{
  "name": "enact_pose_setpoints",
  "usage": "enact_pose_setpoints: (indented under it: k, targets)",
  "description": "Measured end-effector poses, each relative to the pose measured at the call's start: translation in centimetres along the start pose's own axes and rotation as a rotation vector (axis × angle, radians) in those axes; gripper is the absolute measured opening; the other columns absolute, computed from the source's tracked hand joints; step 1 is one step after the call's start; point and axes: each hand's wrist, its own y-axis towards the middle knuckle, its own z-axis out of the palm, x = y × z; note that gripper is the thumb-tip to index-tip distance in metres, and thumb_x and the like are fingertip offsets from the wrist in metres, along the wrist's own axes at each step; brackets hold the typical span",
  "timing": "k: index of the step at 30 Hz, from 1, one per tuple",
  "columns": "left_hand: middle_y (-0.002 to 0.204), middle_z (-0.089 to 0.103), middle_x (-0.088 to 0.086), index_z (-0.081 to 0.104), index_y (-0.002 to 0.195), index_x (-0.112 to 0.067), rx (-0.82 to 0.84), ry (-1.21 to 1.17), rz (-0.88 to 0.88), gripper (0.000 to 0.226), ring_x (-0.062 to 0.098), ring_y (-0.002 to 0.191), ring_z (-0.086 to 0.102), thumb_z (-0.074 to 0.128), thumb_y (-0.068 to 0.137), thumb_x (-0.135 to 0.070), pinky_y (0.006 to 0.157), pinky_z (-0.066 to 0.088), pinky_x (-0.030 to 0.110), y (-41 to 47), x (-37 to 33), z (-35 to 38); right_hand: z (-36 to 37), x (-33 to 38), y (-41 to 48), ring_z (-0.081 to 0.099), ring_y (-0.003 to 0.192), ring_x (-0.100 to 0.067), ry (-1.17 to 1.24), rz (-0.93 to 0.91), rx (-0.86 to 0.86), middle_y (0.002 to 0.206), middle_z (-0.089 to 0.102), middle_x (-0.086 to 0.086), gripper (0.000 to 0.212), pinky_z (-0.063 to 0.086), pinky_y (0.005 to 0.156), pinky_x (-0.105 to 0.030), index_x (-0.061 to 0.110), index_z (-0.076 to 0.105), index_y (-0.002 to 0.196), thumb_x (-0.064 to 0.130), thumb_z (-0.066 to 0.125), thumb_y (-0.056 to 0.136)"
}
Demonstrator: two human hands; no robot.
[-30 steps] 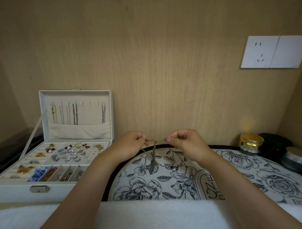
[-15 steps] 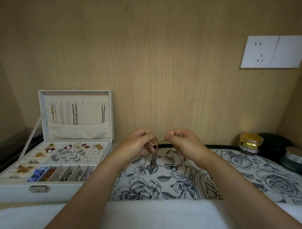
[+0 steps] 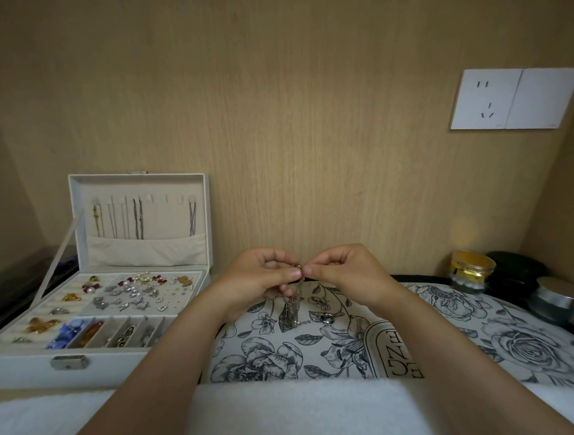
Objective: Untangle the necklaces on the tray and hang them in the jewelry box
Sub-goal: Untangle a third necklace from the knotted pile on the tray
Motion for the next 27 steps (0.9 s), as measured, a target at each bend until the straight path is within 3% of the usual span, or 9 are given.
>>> enact_pose_setpoints:
  k: [5,9,11,15,18,23,25,27]
  targets:
    - [0.077,0.067,0.005,0.062,0.105,-0.009,0.004,0.125,0.006,0.021,0.012,0.059,0.058,0.071,0.087,-0.004,0.067,0.056,0.032,-0.1,-0.4,0.1,0.1,-0.4,0.2,0.057,0.065,0.005,-0.049,0.022,0.045,0.068,0.066,0.012,0.007,0.044,0.071,-0.015,0.013,0.077,0.086,0.019,0.074,0.088]
    - [0.084,0.067,-0.001,0.051,0.101,-0.022,0.003,0.388,0.068,0.023,0.013,0.065,0.059,0.066,0.090,-0.009,0.067,0.051,0.032,0.1,-0.2,0.4,0.3,-0.8,0.1,0.055,0.067,0.000,-0.131,0.092,0.125,0.076,0.064,0.004,0.018,0.046,0.072,-0.018,0.007,0.073,0.092,0.023,0.064,0.093]
    - [0.081,0.063,-0.003,0.053,0.098,-0.025,0.003,0.440,0.085,0.021,0.011,0.065,0.059,0.062,0.089,-0.008,0.067,0.049,0.030,0.2,-0.1,0.7,0.4,-0.8,0.0,0.056,0.064,0.001,-0.088,0.122,0.131,0.073,0.064,0.006,0.017,0.045,0.064,-0.013,0.007,0.071,0.092,0.020,0.060,0.095]
    - [0.081,0.056,-0.005,0.051,0.087,-0.032,0.037,0.547,0.085,0.027,0.014,0.066,0.062,0.058,0.089,-0.006,0.066,0.049,0.034,0.0,0.2,0.4,0.5,-1.1,0.2,0.054,0.072,-0.008,-0.091,0.191,0.104,0.081,0.065,0.002,0.026,0.038,0.071,-0.028,0.009,0.073,0.093,0.031,0.060,0.093]
    - [0.085,0.053,-0.004,0.048,0.077,-0.034,0.013,0.545,0.119,0.032,0.016,0.061,0.059,0.054,0.090,-0.005,0.063,0.045,0.037,0.0,0.4,0.3,0.8,-1.4,0.2,0.056,0.075,-0.013,-0.031,0.235,0.105,0.080,0.068,0.001,0.024,0.038,0.069,-0.031,0.017,0.075,0.088,0.033,0.058,0.094]
    - [0.076,0.066,-0.013,0.066,0.071,-0.033,-0.122,0.528,0.187,0.033,0.013,0.049,0.061,0.063,0.094,-0.010,0.054,0.049,0.034,0.2,0.7,0.6,0.7,-1.4,0.4,0.056,0.077,-0.019,0.124,0.266,0.104,0.087,0.065,-0.010,0.029,0.033,0.055,-0.026,0.001,0.070,0.105,0.022,0.053,0.099]
    - [0.074,0.068,-0.018,0.073,0.070,-0.041,-0.167,0.562,0.195,0.035,0.007,0.049,0.061,0.068,0.092,-0.014,0.051,0.051,0.025,0.2,0.4,0.8,0.5,-1.6,0.3,0.049,0.079,-0.026,0.157,0.301,0.119,0.090,0.061,-0.016,0.027,0.029,0.053,-0.028,0.003,0.071,0.103,0.024,0.055,0.097]
    - [0.083,0.068,-0.019,0.075,0.082,-0.040,-0.136,0.607,0.179,0.027,0.002,0.051,0.061,0.067,0.093,-0.017,0.050,0.049,0.018,0.0,0.1,1.1,0.3,-1.7,0.4,0.048,0.074,-0.025,0.177,0.323,0.123,0.090,0.060,-0.017,0.024,0.027,0.051,-0.028,0.007,0.074,0.098,0.026,0.059,0.095]
